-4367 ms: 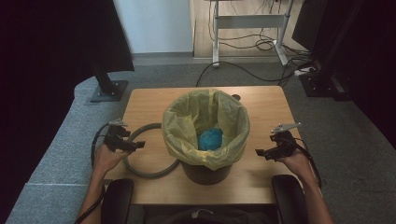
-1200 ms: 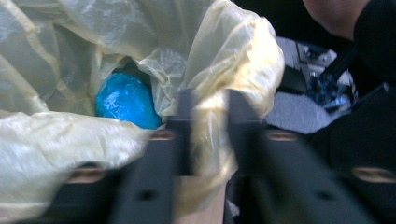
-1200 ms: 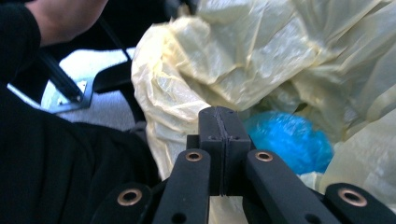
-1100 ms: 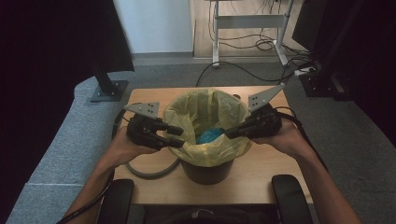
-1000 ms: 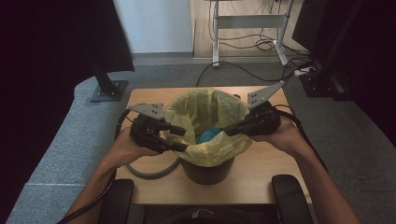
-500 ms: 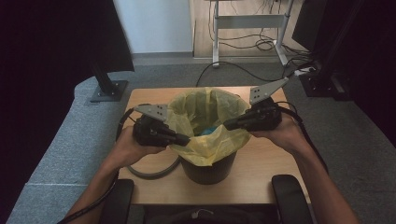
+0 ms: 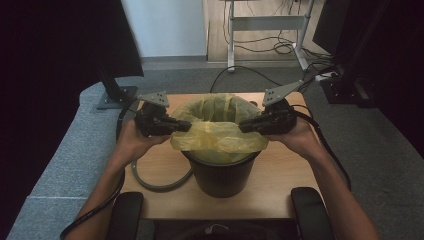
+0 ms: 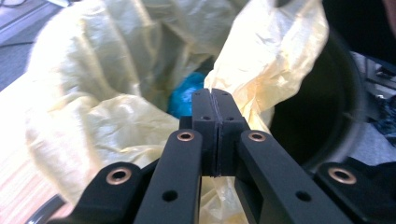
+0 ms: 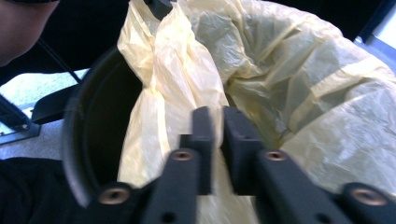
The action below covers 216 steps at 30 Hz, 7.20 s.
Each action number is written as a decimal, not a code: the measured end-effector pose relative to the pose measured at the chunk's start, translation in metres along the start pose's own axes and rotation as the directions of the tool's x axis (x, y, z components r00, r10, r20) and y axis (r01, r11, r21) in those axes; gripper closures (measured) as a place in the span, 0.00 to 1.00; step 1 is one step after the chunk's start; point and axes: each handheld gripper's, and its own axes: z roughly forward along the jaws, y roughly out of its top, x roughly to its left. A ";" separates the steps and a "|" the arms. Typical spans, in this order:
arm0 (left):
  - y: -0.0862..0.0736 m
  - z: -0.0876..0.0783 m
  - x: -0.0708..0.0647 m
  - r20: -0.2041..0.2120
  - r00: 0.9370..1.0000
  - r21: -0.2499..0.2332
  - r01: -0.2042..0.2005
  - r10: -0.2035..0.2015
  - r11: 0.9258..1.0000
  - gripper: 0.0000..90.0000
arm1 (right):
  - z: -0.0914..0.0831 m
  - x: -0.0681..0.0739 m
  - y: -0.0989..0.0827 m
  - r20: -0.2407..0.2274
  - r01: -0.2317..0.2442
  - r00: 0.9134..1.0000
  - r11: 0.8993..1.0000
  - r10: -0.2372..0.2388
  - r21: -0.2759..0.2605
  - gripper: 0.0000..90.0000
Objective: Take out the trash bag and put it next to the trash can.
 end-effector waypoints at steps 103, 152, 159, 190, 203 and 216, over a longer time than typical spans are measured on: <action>0.053 0.069 0.004 0.051 0.987 -0.033 -0.150 0.151 0.988 1.00 | 0.028 -0.026 0.048 0.014 -0.023 1.000 0.996 0.024 -0.084 0.42; 0.054 0.048 0.007 0.112 0.981 -0.123 -0.146 0.160 0.982 0.88 | 0.039 -0.008 0.034 -0.006 0.128 0.992 0.990 -0.128 0.063 0.71; 0.069 0.059 -0.012 0.172 0.966 -0.149 -0.168 0.193 0.974 0.88 | 0.064 -0.003 0.040 -0.041 0.103 0.994 0.993 -0.101 0.062 0.40; 0.043 0.041 0.002 0.009 0.986 -0.033 -0.165 0.165 0.986 0.94 | 0.018 -0.016 0.036 -0.036 0.051 0.998 0.999 -0.051 0.009 0.84; 0.067 0.054 -0.019 0.158 0.963 -0.129 -0.201 0.221 0.971 0.91 | 0.066 -0.001 0.048 -0.036 0.108 0.994 0.987 -0.104 0.119 0.31; 0.034 0.017 -0.001 0.171 0.979 -0.209 -0.071 0.108 0.975 0.32 | 0.038 -0.010 0.038 0.028 0.066 0.997 0.997 -0.068 0.050 0.84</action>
